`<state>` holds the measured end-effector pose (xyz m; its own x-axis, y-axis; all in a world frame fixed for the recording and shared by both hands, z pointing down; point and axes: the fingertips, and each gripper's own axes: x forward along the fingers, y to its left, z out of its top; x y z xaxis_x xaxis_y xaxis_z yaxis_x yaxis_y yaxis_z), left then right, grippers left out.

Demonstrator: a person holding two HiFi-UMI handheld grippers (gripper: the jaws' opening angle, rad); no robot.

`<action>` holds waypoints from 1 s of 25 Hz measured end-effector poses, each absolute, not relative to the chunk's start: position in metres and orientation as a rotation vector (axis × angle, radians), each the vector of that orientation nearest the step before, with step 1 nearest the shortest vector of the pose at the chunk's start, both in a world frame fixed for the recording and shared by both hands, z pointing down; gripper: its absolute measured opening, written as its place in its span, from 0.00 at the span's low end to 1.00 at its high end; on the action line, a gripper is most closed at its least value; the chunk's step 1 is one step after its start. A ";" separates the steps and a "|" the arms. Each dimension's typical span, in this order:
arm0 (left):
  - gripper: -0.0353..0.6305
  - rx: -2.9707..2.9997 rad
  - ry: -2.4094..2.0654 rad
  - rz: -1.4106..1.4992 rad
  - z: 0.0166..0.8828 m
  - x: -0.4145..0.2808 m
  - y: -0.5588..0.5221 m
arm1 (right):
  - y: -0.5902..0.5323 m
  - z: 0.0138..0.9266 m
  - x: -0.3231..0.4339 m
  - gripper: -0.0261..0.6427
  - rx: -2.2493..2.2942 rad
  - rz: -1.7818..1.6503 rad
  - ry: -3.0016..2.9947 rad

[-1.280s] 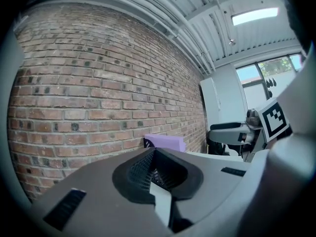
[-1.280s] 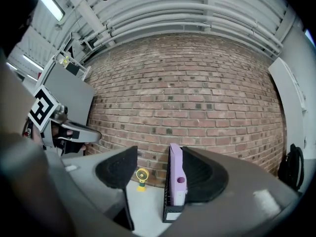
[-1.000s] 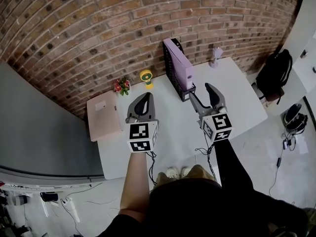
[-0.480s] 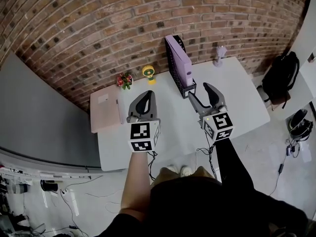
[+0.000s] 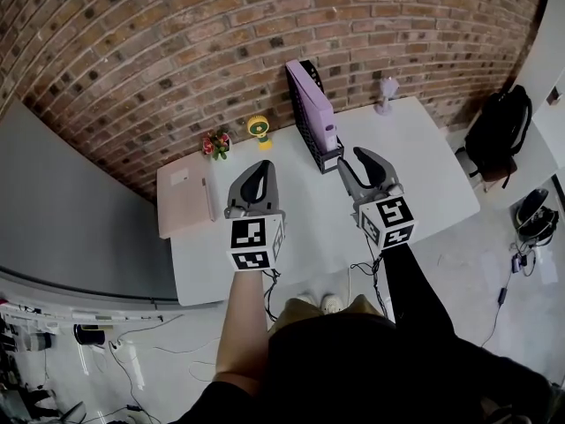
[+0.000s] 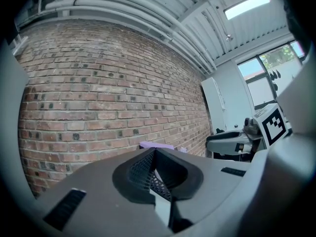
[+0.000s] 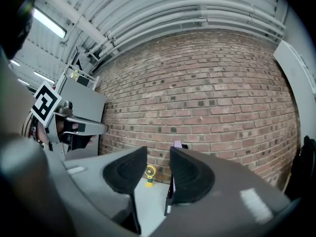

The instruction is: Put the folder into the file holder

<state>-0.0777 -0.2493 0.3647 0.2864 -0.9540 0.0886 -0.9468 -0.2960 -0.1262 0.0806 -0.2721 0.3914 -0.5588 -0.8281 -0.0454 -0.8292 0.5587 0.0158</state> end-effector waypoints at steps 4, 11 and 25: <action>0.07 -2.477 1.828 -0.209 0.362 -0.074 -0.252 | -0.274 0.390 0.087 0.04 -1.491 0.051 2.755; 0.07 -2.475 1.822 -0.198 0.361 -0.072 -0.253 | -0.274 0.388 0.092 0.04 -1.524 0.089 2.749; 0.07 -2.467 1.829 -0.189 0.359 -0.075 -0.249 | -0.274 0.385 0.089 0.04 -1.552 0.162 2.771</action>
<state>-0.0748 -0.2491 0.3594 0.2868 -0.9561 0.0597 -0.9482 -0.2922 -0.1247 0.0887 -0.2735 0.3845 -0.5229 -0.8523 -0.0160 -0.8483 0.5185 0.1074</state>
